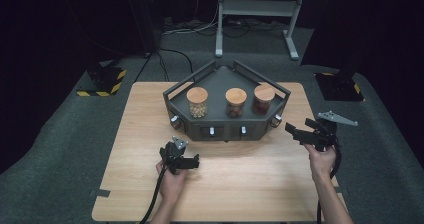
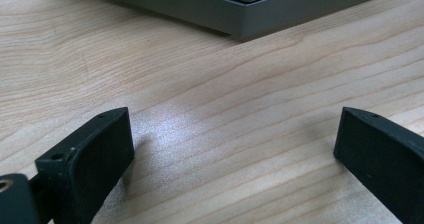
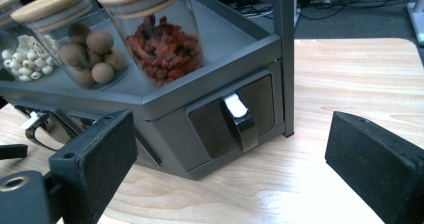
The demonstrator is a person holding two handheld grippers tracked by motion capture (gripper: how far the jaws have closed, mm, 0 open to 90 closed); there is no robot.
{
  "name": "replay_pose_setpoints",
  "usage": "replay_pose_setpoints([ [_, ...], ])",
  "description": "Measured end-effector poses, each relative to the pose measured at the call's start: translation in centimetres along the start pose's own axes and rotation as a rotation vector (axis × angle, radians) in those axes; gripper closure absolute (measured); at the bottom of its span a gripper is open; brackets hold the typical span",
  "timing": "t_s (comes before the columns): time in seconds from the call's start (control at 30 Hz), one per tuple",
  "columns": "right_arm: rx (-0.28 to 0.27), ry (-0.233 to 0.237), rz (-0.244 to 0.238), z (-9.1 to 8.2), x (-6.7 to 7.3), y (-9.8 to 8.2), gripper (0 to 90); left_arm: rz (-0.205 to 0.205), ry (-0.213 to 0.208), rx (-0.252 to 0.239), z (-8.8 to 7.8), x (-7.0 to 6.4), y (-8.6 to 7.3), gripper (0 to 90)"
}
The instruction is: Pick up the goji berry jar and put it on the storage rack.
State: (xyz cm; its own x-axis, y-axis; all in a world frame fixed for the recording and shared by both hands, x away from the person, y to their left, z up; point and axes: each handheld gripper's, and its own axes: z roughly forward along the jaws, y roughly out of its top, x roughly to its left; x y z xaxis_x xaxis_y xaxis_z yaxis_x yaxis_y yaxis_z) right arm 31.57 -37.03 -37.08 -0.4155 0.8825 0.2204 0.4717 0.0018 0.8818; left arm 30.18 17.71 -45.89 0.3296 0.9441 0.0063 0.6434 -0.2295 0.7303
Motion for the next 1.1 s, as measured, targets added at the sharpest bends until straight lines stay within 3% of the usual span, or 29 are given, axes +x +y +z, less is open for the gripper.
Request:
replay_pose_setpoints([
  [1.1,0.084,-0.051,-0.077,1.8,1.4,-1.7,5.7,0.0,0.0,0.0,0.0,0.0,0.0,2.5],
])
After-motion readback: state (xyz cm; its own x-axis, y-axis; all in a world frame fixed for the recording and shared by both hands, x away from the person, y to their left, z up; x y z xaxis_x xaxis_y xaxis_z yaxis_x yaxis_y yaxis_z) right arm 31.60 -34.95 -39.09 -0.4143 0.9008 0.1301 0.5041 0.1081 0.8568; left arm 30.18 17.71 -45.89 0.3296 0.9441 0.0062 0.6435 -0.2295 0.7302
